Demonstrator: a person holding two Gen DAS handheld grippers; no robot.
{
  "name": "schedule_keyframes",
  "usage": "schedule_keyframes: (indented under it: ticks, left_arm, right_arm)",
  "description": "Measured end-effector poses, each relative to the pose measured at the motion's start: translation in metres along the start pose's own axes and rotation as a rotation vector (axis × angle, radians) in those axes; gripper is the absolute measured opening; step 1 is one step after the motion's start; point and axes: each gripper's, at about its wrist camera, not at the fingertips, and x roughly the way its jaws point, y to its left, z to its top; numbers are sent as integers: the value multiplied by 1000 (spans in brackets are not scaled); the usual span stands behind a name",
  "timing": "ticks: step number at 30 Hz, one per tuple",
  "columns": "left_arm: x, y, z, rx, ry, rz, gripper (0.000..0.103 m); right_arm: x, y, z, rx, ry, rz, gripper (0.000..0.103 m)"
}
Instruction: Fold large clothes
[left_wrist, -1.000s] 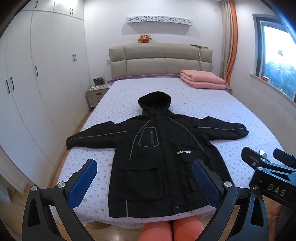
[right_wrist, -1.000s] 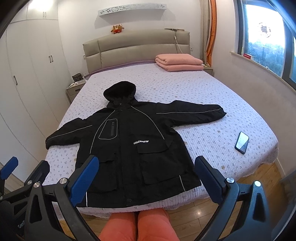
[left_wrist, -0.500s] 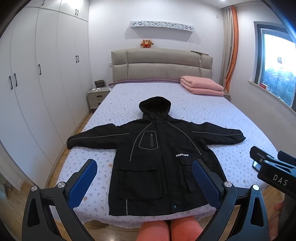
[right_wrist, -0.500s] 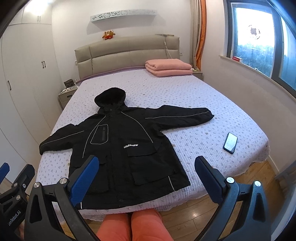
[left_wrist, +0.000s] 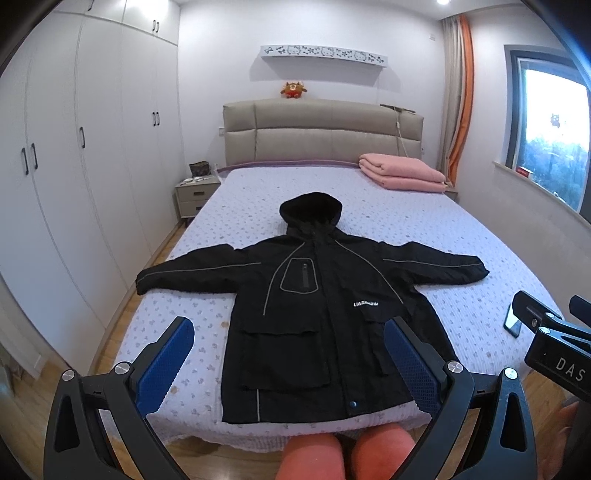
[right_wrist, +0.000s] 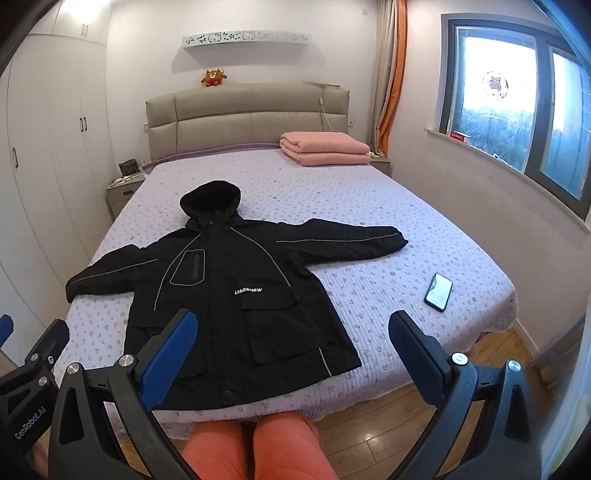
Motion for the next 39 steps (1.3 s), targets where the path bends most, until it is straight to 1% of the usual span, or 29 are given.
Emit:
schedule_keyframes:
  ticks: [3, 5, 7, 9, 11, 12, 13, 14, 15, 17, 19, 21, 22, 24, 27, 29, 31, 35, 37, 39]
  left_arm:
    - [11, -4, 1, 10, 0, -4, 102]
    - [24, -6, 1, 12, -3, -2, 102]
    - [44, -11, 1, 11, 2, 6, 102]
    - [74, -20, -2, 1, 19, -12, 102]
    - [107, -31, -7, -1, 52, -48, 102]
    - [131, -40, -12, 9, 85, -82, 102]
    - [157, -51, -16, 27, 134, -110, 102]
    - [175, -59, -18, 42, 168, -119, 102]
    - [203, -71, -21, 66, 222, -130, 102]
    - [254, -97, -22, 94, 296, -156, 102]
    - [296, -116, -19, 106, 326, -157, 102]
    - [345, -142, -16, 124, 343, -155, 102]
    - [370, -156, -14, 135, 356, -156, 102]
    - [402, -177, -12, 147, 385, -158, 102]
    - [436, -203, -6, 149, 438, -162, 102]
    - [452, -218, 1, 156, 475, -167, 102]
    - [462, -234, 11, 171, 492, -173, 102]
    - [482, -267, 30, 207, 517, -129, 102]
    - [492, -284, 40, 207, 535, -109, 102]
    - [501, -302, 50, 195, 553, -104, 102]
  right_arm:
    - [8, 0, 2, -3, 5, -2, 103]
    - [21, -1, 3, -8, 8, -7, 103]
    - [37, -2, 4, -12, 16, -5, 103]
    - [66, -7, 3, -16, 40, 2, 103]
    - [101, -16, -1, -1, 65, 10, 103]
    - [117, -21, -5, 9, 79, 12, 103]
    - [144, -28, -10, 28, 108, 14, 103]
    - [173, -37, -16, 52, 141, 22, 103]
    - [200, -45, -21, 72, 172, 30, 103]
    - [255, -58, -27, 95, 227, 31, 103]
    - [311, -72, -29, 112, 259, 22, 103]
    - [359, -84, -26, 129, 285, 5, 103]
    - [392, -93, -24, 149, 313, 2, 103]
    - [432, -109, -21, 186, 347, 2, 103]
    - [465, -130, -18, 228, 380, -4, 103]
    - [482, -148, -13, 246, 404, -19, 103]
    - [495, -172, -4, 267, 422, -22, 103]
    - [520, -238, 25, 354, 430, -40, 103]
    - [534, -289, 48, 454, 407, -59, 103]
    - [550, -325, 65, 507, 400, -67, 103]
